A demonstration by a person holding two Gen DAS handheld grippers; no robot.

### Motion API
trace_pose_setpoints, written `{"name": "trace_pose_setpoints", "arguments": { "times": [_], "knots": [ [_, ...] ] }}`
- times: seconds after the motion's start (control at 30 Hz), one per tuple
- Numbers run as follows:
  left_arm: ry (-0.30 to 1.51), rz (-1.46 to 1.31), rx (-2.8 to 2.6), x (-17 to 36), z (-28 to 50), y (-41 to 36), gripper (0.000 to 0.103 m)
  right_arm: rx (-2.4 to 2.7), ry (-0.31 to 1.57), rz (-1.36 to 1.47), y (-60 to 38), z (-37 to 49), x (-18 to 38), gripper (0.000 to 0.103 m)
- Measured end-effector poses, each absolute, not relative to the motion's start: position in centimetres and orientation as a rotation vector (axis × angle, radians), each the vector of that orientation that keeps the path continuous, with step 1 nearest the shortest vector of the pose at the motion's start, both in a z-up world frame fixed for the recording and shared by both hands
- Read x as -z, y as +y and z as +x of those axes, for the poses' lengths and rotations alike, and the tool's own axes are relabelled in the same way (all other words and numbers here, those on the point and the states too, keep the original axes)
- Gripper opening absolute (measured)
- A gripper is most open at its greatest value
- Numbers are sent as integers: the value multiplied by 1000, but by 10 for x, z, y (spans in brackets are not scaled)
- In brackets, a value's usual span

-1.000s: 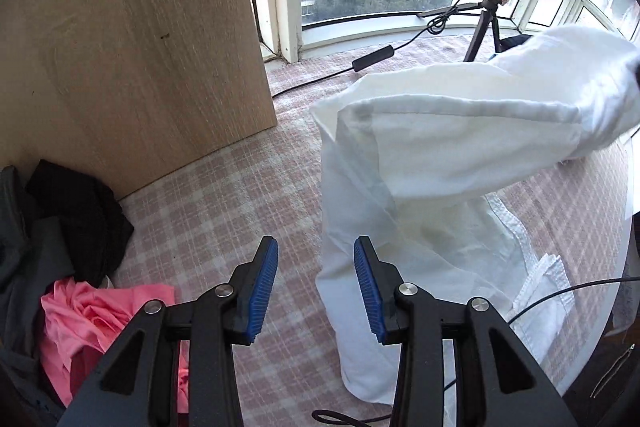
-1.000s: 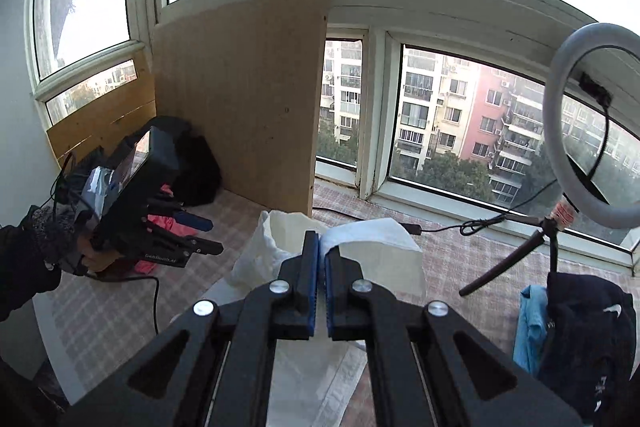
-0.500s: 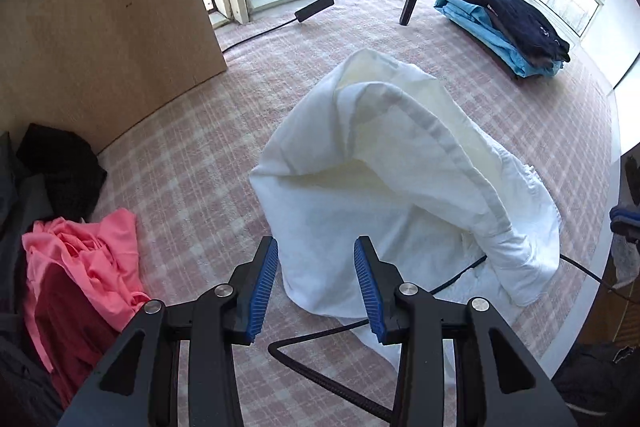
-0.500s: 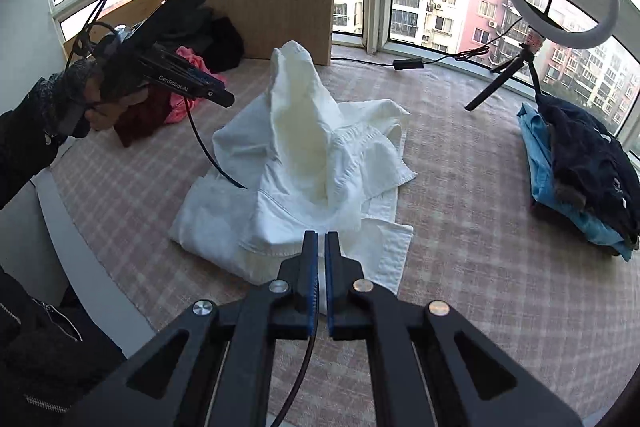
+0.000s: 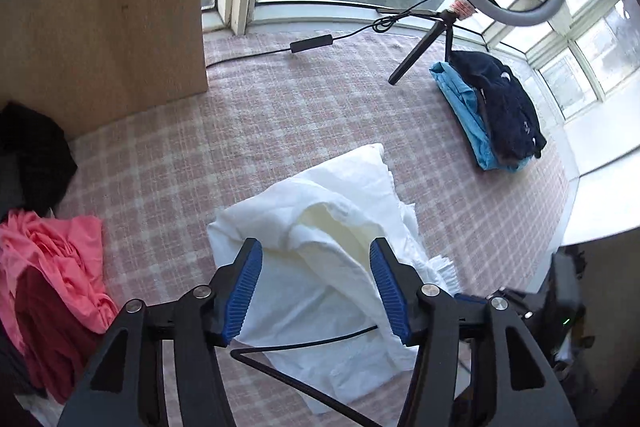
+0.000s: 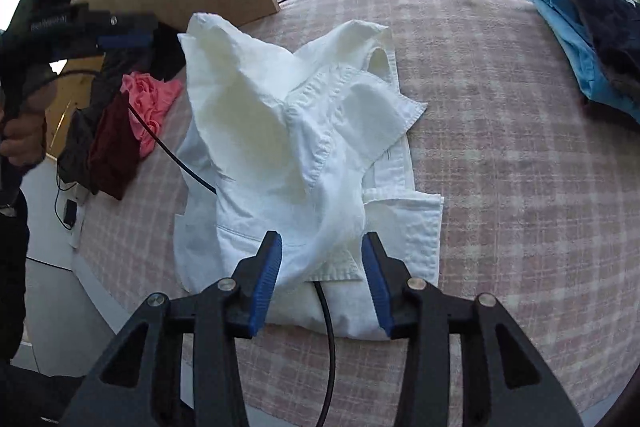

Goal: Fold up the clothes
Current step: 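Lift the collar with the right gripper and fold it down onto the hem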

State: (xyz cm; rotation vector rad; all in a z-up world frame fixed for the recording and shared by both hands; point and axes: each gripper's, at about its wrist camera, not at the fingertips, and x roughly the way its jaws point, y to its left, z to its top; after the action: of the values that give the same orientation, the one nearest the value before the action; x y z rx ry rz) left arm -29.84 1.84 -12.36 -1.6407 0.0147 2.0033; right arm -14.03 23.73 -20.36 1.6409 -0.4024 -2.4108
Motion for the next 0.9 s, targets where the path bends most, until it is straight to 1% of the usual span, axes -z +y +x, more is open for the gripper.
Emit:
{"name": "trace_pose_setpoints", "arguments": {
  "times": [0.17,0.3,0.33,0.43,0.53,0.63,0.7,0.83,0.9],
  "knots": [
    [-85,-1879,-2030,142,-319,23,54,2435,-346,1657,233,-145,206,41],
    [-352,-1995,-2045,152,-322,6,54,2510,-221,1611,232,-147,193,41],
    [-387,-1997,-2070,152,-322,3,54,2526,-177,1603,231,-148,189,41],
    [-163,-1849,-2125,139,-317,12,54,2539,-65,1573,230,-144,182,41],
    [365,-1595,-2156,127,-291,26,59,2495,-79,1567,236,-141,181,41],
    [605,-1460,-2016,134,-261,23,60,2443,-115,1583,242,-142,187,41],
    [732,-1392,-1962,139,-250,30,60,2415,-142,1605,243,-146,192,41],
    [900,-1261,-1922,148,-250,57,60,2398,-171,1622,243,-152,196,41],
    [914,-1247,-1898,153,-257,68,60,2389,-207,1628,244,-155,196,41]
  ]
}}
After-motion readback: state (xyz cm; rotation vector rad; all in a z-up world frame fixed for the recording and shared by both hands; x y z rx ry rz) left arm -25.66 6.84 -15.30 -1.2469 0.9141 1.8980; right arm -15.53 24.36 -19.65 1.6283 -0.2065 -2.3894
